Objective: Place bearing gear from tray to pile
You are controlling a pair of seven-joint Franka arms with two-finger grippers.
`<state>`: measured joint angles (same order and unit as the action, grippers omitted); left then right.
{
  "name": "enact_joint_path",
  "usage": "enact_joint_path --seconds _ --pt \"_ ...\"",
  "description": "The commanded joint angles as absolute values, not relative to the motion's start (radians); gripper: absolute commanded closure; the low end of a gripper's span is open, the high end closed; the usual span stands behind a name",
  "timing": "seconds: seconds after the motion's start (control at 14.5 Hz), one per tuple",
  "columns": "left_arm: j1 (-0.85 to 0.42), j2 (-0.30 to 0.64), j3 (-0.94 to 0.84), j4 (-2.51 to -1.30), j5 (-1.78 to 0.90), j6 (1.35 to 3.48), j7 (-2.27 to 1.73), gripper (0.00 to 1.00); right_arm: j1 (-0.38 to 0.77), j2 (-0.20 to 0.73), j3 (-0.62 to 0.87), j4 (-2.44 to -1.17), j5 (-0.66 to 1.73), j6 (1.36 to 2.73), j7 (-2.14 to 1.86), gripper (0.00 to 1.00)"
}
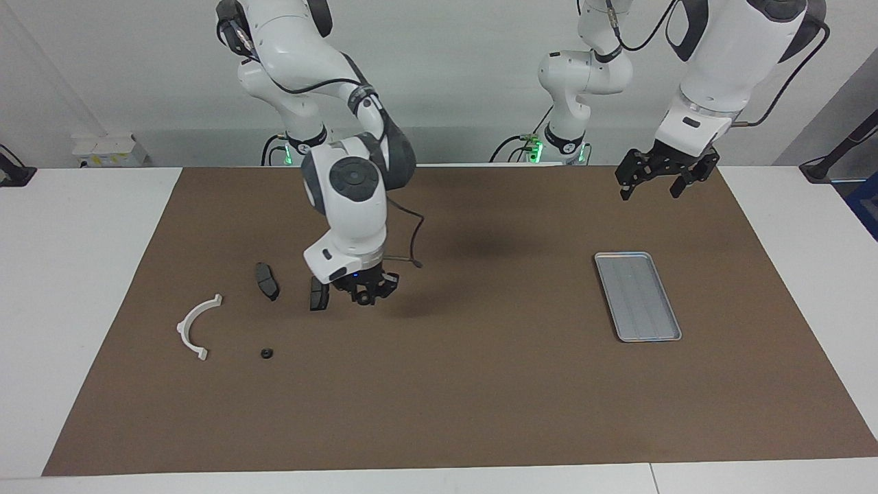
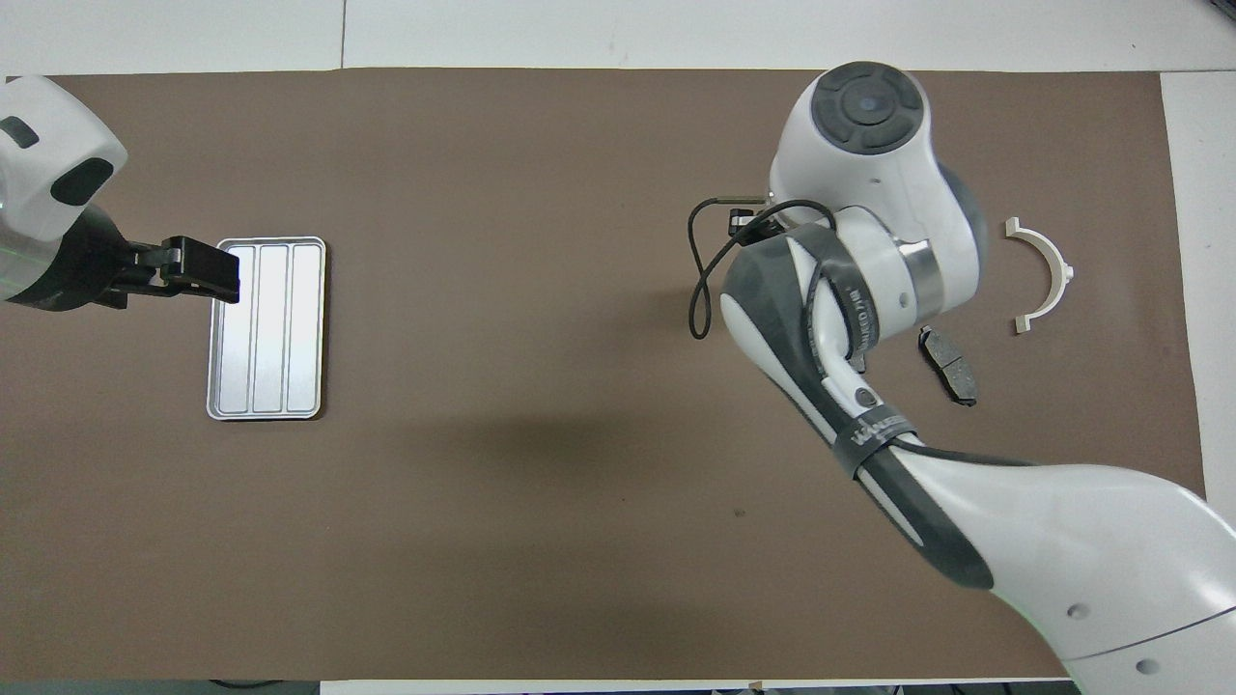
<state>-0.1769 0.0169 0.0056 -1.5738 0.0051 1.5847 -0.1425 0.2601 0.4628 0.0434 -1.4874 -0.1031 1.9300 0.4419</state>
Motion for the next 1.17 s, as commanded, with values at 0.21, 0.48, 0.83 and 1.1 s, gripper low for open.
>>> enact_joint_path --seconds 0.21,0.48,0.83,1.1 --pt "-0.163 -0.014 0.023 -1.631 0.000 1.624 -0.133 0.00 0.086 0.509 0.063 -1.598 -0.080 2.149 0.111 1.00" --pt "-0.158 -0.015 0.023 -1.632 0.000 1.628 -0.133 0.00 0.089 0.574 0.061 -1.589 -0.081 2.249 0.115 1.00" --pt "-0.158 -0.038 0.021 -1.687 0.000 1.675 -0.133 0.00 0.089 0.609 0.061 -1.588 -0.080 2.313 0.115 1.00" --pt "-0.158 -0.043 0.021 -1.698 0.000 1.681 -0.133 0.00 0.092 0.621 0.061 -1.598 -0.077 2.345 0.117 1.00"
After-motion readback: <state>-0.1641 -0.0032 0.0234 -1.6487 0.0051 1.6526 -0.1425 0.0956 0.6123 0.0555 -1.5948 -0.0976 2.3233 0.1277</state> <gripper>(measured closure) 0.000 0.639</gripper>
